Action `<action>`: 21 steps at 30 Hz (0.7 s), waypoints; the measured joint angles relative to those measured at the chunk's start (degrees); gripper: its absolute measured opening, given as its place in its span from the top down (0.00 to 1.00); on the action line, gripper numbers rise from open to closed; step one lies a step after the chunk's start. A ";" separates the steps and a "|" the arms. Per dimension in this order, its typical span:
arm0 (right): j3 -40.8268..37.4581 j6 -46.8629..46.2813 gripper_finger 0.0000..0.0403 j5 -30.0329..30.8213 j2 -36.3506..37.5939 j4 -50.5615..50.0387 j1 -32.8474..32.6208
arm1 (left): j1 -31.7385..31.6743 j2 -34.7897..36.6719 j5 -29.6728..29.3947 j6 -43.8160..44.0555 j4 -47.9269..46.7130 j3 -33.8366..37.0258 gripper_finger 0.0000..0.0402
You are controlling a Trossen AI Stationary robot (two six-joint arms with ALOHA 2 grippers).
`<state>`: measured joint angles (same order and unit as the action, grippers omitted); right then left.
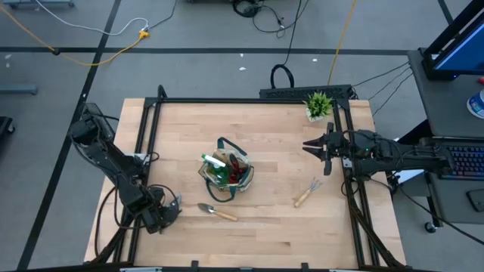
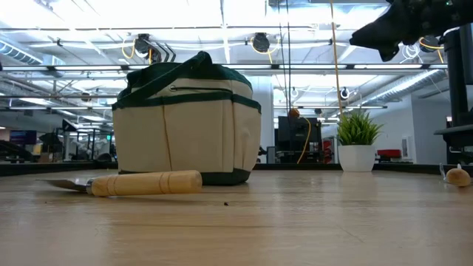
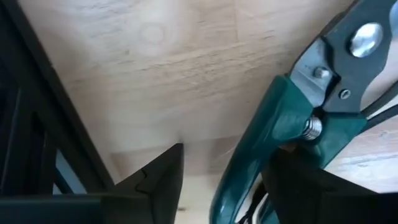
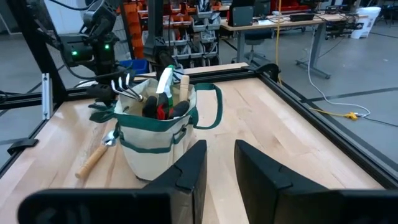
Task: Pick & Place Garden tools in Gardening bag
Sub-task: Put the green shear scissors into the gardening bag
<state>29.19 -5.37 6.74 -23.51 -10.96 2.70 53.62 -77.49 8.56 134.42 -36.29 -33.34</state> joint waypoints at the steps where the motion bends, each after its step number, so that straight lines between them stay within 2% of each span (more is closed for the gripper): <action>1: 0.00 0.00 0.82 0.86 0.00 0.00 -0.02 | -0.31 0.00 0.00 -0.52 0.33 0.25 0.50; 4: 0.00 0.01 0.82 2.86 0.00 -0.01 0.00 | -1.00 0.02 -0.04 -1.49 0.95 0.73 0.61; 9: 0.00 0.42 0.82 4.09 0.00 -0.02 0.00 | -1.20 0.00 -1.31 -2.31 0.91 0.81 0.85; 21: 0.00 0.63 0.82 4.16 -0.02 1.06 0.00 | -1.26 1.16 -7.75 -3.37 2.12 0.89 0.87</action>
<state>29.19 -4.73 10.90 -23.53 -9.90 2.70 52.36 -76.33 0.81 131.05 -34.17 -32.45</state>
